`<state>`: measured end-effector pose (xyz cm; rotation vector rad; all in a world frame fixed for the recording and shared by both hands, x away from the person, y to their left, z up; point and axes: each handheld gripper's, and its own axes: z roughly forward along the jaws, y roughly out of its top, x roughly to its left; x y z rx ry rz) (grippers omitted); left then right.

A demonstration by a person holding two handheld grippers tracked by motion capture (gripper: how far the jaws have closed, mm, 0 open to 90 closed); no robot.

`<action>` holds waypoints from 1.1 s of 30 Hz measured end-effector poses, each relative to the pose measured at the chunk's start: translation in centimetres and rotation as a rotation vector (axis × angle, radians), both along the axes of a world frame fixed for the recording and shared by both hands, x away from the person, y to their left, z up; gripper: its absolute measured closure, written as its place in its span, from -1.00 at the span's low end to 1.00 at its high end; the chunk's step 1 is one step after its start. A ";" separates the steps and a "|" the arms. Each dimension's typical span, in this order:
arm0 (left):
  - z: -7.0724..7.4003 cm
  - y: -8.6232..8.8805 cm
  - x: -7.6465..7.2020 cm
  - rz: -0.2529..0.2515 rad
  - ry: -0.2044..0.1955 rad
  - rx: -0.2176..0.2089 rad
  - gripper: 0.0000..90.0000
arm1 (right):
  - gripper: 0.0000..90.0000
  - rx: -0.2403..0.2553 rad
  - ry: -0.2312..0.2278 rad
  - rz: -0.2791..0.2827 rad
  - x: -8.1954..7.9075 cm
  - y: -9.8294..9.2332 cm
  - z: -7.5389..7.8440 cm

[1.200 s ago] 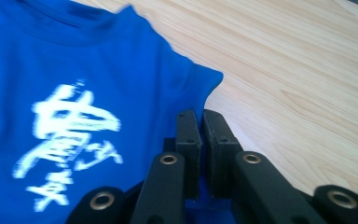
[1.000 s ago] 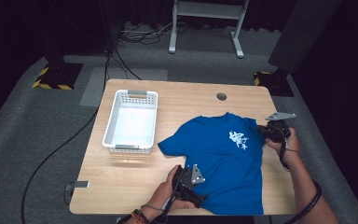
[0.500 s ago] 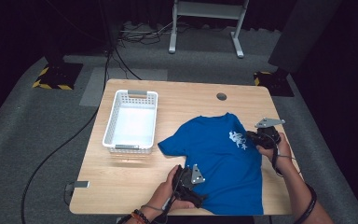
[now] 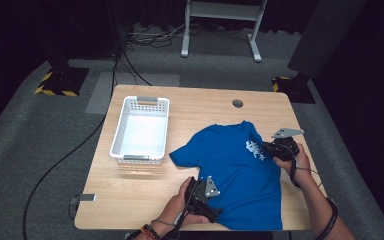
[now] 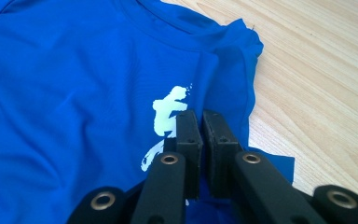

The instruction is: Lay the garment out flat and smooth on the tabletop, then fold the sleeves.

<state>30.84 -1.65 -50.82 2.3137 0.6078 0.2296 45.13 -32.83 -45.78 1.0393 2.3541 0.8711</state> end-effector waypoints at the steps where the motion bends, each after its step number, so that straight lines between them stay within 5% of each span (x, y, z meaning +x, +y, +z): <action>1: 0.0 0.0 0.0 -0.001 -0.001 0.001 -0.91 | 0.93 0.000 0.001 0.001 0.0 0.0 0.0; 19: 0.0 0.0 0.0 0.000 0.000 0.002 -0.91 | 0.93 -0.008 0.001 0.018 0.0 0.7 0.1; 33: 0.0 0.0 -0.1 0.006 -0.002 0.005 -0.91 | 0.93 -0.044 -0.022 0.068 -0.8 3.3 0.3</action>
